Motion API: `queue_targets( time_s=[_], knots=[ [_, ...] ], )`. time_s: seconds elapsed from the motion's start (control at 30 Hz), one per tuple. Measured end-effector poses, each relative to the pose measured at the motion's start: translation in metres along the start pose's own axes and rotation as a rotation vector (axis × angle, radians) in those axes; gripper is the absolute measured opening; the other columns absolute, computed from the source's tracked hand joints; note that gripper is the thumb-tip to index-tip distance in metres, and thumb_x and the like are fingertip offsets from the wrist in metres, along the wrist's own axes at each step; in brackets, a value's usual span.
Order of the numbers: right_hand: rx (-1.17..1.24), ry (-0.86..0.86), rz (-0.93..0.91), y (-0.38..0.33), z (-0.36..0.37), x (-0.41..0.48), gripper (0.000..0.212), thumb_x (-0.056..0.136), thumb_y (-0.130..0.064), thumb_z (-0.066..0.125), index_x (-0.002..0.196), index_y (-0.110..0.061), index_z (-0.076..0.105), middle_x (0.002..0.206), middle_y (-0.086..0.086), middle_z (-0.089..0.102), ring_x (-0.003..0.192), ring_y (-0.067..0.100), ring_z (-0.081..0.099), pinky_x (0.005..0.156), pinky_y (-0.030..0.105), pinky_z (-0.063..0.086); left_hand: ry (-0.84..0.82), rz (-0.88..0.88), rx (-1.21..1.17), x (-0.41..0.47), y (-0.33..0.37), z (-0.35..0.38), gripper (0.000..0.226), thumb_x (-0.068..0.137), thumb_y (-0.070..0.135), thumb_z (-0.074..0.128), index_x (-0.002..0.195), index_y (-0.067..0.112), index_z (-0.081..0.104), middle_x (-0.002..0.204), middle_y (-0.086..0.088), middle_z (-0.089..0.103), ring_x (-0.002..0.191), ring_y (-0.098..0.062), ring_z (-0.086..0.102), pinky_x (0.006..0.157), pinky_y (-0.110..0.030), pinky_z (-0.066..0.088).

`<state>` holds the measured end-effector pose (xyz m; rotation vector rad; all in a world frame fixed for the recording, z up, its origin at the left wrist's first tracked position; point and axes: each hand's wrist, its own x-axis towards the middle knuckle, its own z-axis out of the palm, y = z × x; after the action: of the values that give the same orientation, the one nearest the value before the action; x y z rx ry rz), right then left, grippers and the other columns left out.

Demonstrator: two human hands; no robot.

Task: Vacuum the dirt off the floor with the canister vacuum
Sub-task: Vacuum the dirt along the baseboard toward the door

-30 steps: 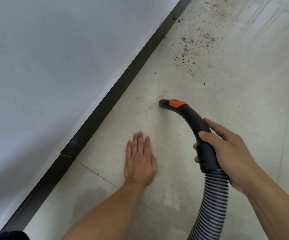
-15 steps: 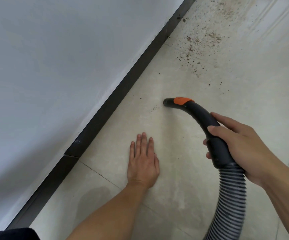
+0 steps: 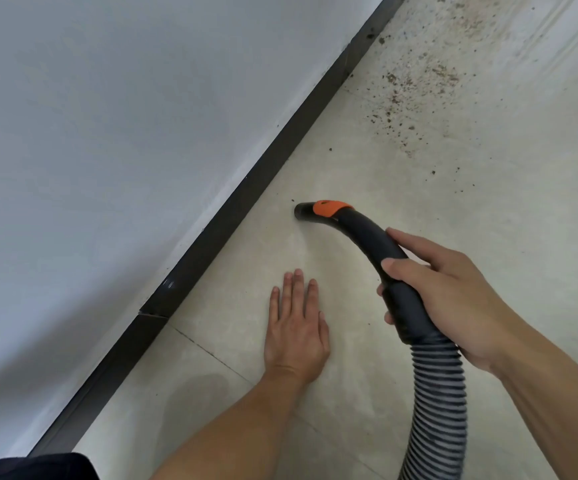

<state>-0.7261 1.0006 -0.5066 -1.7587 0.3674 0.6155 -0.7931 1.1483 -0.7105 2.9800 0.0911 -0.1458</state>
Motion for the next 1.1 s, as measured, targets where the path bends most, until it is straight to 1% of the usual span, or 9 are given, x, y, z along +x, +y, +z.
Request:
queue_targets(
  time_s=[0.17, 0.23, 0.33, 0.53, 0.63, 0.73, 0.9, 1.0, 1.1],
  knots=[
    [0.004, -0.021, -0.026, -0.015, 0.017, 0.027, 0.048, 0.097, -0.018, 0.060, 0.140, -0.037, 0.052, 0.073, 0.011, 0.073, 0.055, 0.026, 0.066, 0.048, 0.031, 0.053, 0.002, -0.002, -0.029, 0.000, 0.002, 0.000, 0.058, 0.099, 0.040, 0.022, 0.150, 0.013, 0.026, 0.159, -0.013, 0.017, 0.148, -0.028, 0.011, 0.121, -0.044, 0.009],
    [0.027, -0.050, -0.019, -0.018, 0.022, 0.036, 0.047, 0.097, -0.018, 0.060, 0.139, -0.037, 0.053, 0.072, 0.009, 0.072, 0.055, 0.027, 0.066, 0.048, 0.032, 0.054, -0.002, -0.007, -0.029, 0.000, 0.002, -0.001, 0.058, 0.099, 0.039, 0.023, 0.150, 0.012, 0.028, 0.159, -0.013, 0.021, 0.147, -0.028, 0.015, 0.121, -0.044, 0.011],
    [0.070, -0.044, -0.013, -0.022, 0.024, 0.048, 0.047, 0.097, -0.018, 0.060, 0.140, -0.036, 0.053, 0.080, 0.012, 0.072, 0.055, 0.027, 0.065, 0.049, 0.033, 0.054, -0.008, 0.007, -0.038, -0.003, 0.000, -0.002, 0.058, 0.098, 0.036, 0.027, 0.148, 0.010, 0.033, 0.158, -0.015, 0.024, 0.147, -0.029, 0.019, 0.115, -0.044, 0.012],
    [0.158, 0.168, -0.028, -0.028, -0.014, 0.081, 0.052, 0.097, -0.018, 0.061, 0.146, -0.029, 0.048, 0.101, 0.018, 0.069, 0.056, 0.027, 0.064, 0.051, 0.034, 0.056, -0.019, 0.005, -0.023, 0.000, -0.001, 0.000, 0.058, 0.096, 0.036, 0.035, 0.148, 0.009, 0.034, 0.158, -0.014, 0.023, 0.148, -0.027, 0.015, 0.115, -0.044, 0.012],
    [0.186, 0.160, -0.047, -0.037, -0.021, 0.099, 0.053, 0.097, -0.017, 0.060, 0.147, -0.026, 0.046, 0.108, 0.019, 0.067, 0.058, 0.027, 0.064, 0.053, 0.036, 0.057, -0.022, 0.004, -0.013, -0.001, 0.000, 0.000, 0.058, 0.097, 0.037, 0.034, 0.149, 0.010, 0.032, 0.159, -0.014, 0.021, 0.148, -0.025, 0.011, 0.115, -0.044, 0.011],
    [0.186, 0.090, -0.043, -0.042, -0.019, 0.103, 0.053, 0.097, -0.017, 0.060, 0.147, -0.026, 0.046, 0.103, 0.020, 0.066, 0.056, 0.028, 0.063, 0.050, 0.032, 0.054, -0.034, 0.003, 0.009, 0.000, 0.000, -0.001, 0.058, 0.098, 0.039, 0.031, 0.149, 0.011, 0.032, 0.159, -0.013, 0.022, 0.148, -0.026, 0.014, 0.114, -0.044, 0.012],
    [0.122, 0.119, 0.014, -0.008, -0.040, 0.051, 0.057, 0.096, -0.019, 0.062, 0.148, -0.032, 0.044, 0.094, 0.016, 0.071, 0.058, 0.025, 0.067, 0.055, 0.038, 0.059, -0.033, 0.012, 0.035, 0.003, -0.003, -0.003, 0.058, 0.096, 0.035, 0.030, 0.148, 0.009, 0.034, 0.157, -0.015, 0.024, 0.147, -0.026, 0.017, 0.115, -0.043, 0.011],
    [0.065, 0.125, 0.062, 0.018, -0.056, 0.001, 0.059, 0.094, -0.019, 0.064, 0.147, -0.036, 0.044, 0.085, 0.015, 0.074, 0.061, 0.028, 0.069, 0.055, 0.036, 0.058, -0.036, 0.010, 0.039, 0.004, -0.002, -0.003, 0.059, 0.096, 0.034, 0.027, 0.147, 0.008, 0.036, 0.157, -0.015, 0.026, 0.146, -0.027, 0.020, 0.116, -0.043, 0.011],
    [-0.016, 0.108, 0.094, 0.043, -0.059, -0.044, 0.060, 0.091, -0.023, 0.066, 0.145, -0.042, 0.046, 0.082, 0.007, 0.075, 0.067, 0.027, 0.073, 0.067, 0.042, 0.061, -0.036, -0.002, 0.023, 0.003, -0.002, -0.005, 0.061, 0.095, 0.035, 0.021, 0.148, 0.008, 0.034, 0.157, -0.015, 0.025, 0.147, -0.027, 0.019, 0.117, -0.042, 0.008]
  ],
)
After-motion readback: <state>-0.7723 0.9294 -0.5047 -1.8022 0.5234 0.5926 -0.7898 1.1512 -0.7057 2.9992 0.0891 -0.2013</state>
